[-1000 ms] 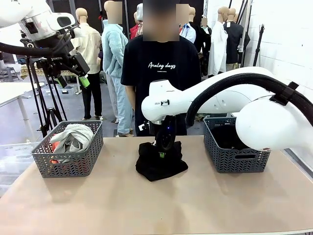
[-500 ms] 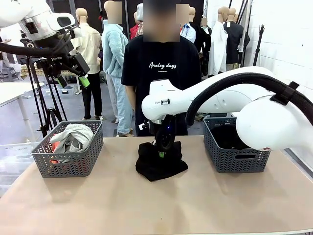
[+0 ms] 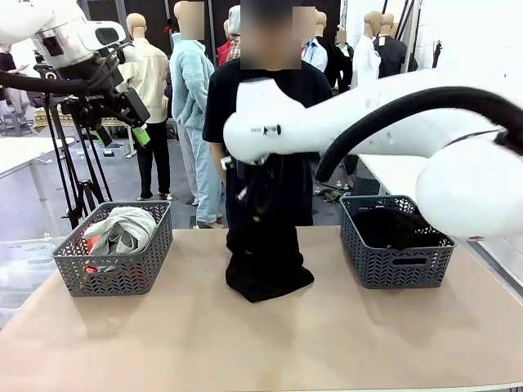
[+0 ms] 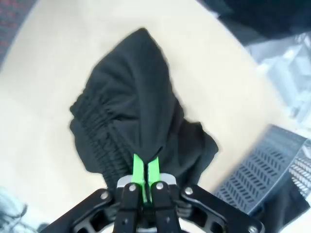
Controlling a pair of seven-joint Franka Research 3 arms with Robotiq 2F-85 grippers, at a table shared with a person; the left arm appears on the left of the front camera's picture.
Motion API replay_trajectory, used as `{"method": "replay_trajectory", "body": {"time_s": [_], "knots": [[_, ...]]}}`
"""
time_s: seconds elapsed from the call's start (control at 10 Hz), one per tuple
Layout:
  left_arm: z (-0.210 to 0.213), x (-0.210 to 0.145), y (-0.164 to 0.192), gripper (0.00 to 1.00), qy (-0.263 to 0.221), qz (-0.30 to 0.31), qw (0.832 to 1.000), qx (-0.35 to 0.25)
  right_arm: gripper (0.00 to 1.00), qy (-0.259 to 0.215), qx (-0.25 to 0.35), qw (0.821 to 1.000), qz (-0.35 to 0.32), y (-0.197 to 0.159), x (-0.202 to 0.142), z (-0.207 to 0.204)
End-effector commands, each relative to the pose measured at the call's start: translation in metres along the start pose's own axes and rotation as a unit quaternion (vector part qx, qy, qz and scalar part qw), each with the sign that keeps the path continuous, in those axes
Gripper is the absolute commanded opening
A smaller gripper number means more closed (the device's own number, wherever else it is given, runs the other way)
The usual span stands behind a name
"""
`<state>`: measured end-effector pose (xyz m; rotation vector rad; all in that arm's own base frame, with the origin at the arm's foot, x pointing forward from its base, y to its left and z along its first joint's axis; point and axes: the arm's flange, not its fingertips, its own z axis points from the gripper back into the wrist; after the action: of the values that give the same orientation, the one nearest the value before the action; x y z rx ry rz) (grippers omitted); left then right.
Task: Sort the tops and bottoms.
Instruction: Lift clothes from the center of the table with your right hand.
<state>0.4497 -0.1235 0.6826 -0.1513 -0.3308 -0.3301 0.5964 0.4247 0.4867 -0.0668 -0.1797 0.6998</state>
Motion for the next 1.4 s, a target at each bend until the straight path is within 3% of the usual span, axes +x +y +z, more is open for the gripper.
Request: {"method": "replay_trajectory", "body": {"time_s": [0.0,0.2,0.3,1.1,1.2,1.3], "knots": [[0.000,-0.005,0.002,1.00,0.001,-0.004,1.000,-0.001,0.00,0.013,-0.080,0.996,-0.038,0.013,0.003,0.041],[0.000,-0.005,0.002,1.00,0.001,-0.004,1.000,-0.001,0.00,0.013,-0.088,0.995,-0.054,0.011,-0.006,0.062],[0.000,-0.005,0.002,1.00,0.001,-0.004,1.000,-0.001,0.00,-0.009,-0.061,0.998,-0.032,0.014,-0.008,0.062],[0.000,-0.005,0.002,1.00,0.001,-0.004,1.000,-0.001,0.00,-0.009,-0.061,0.998,-0.032,0.014,-0.008,0.062],[0.000,-0.005,0.002,1.00,0.001,-0.004,1.000,-0.001,0.00,-0.001,-0.070,0.997,-0.038,0.015,-0.009,0.058],[0.000,-0.005,0.002,1.00,0.001,-0.004,1.000,-0.001,0.00,0.012,-0.138,0.988,-0.066,0.023,-0.001,0.078]]}}
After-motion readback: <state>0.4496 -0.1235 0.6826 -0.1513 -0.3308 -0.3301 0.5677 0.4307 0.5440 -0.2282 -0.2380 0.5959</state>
